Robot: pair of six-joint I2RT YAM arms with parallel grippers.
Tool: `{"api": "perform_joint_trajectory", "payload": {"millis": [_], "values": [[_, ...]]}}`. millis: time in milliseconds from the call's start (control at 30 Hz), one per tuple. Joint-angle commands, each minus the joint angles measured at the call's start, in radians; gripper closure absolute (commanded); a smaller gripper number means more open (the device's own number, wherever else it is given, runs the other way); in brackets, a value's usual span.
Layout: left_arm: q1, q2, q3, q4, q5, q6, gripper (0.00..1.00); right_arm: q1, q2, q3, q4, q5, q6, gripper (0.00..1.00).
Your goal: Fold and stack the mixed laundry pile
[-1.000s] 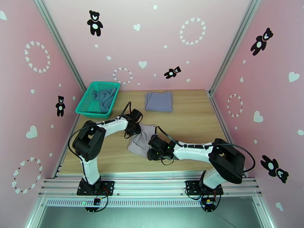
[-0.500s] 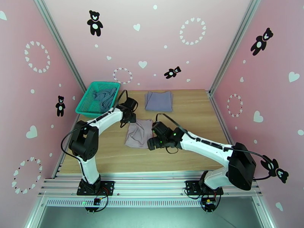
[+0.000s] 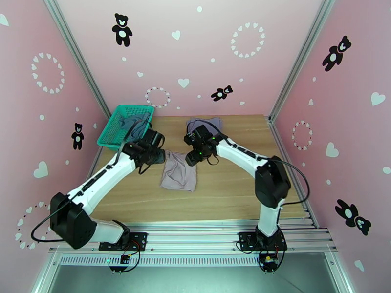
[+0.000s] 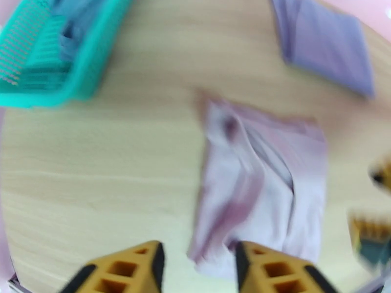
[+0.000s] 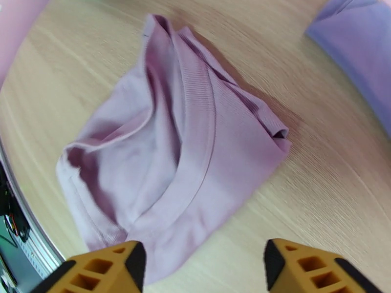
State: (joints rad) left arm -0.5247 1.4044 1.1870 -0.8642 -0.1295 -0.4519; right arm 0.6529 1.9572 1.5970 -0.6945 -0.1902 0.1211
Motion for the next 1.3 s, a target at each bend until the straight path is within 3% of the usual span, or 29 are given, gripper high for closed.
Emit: {"api": "perform_joint_trajectory", "payload": {"millis": [0, 67, 133, 200, 300, 367, 567, 867, 1033, 1267], "values": [[-0.064, 0.064, -0.075, 0.078, 0.116, -0.048, 0.76, -0.004, 0.084, 0.069, -0.059, -0.050, -0.045, 0.54], [-0.096, 0.119, -0.072, 0.120, 0.107, -0.064, 0.80, -0.004, 0.103, 0.068, -0.048, -0.056, -0.012, 0.75], [-0.118, 0.176, -0.040, 0.123, 0.069, -0.074, 0.81, -0.004, 0.099, 0.040, -0.020, -0.071, 0.014, 0.80], [-0.134, 0.239, 0.006, 0.087, -0.023, -0.082, 0.73, -0.004, 0.092, 0.006, 0.010, -0.082, 0.039, 0.83], [-0.143, 0.296, 0.044, 0.042, -0.147, -0.096, 0.52, -0.004, 0.092, -0.026, 0.038, -0.101, 0.061, 0.86], [-0.144, 0.320, 0.048, 0.043, -0.173, -0.093, 0.45, -0.004, 0.100, -0.039, 0.052, -0.103, 0.068, 0.88], [-0.144, 0.374, 0.030, 0.087, -0.147, -0.100, 0.47, -0.004, 0.146, -0.035, 0.064, -0.098, 0.080, 0.93], [-0.142, 0.433, 0.011, 0.029, -0.336, -0.109, 0.47, -0.003, 0.169, -0.034, 0.072, -0.106, 0.086, 0.95], [-0.110, 0.427, -0.021, -0.024, -0.445, -0.184, 0.47, -0.004, 0.171, -0.041, 0.073, -0.107, 0.088, 0.95], [-0.033, 0.389, -0.108, 0.012, -0.408, -0.217, 0.47, -0.004, 0.173, -0.053, 0.077, -0.106, 0.095, 0.96]]}}
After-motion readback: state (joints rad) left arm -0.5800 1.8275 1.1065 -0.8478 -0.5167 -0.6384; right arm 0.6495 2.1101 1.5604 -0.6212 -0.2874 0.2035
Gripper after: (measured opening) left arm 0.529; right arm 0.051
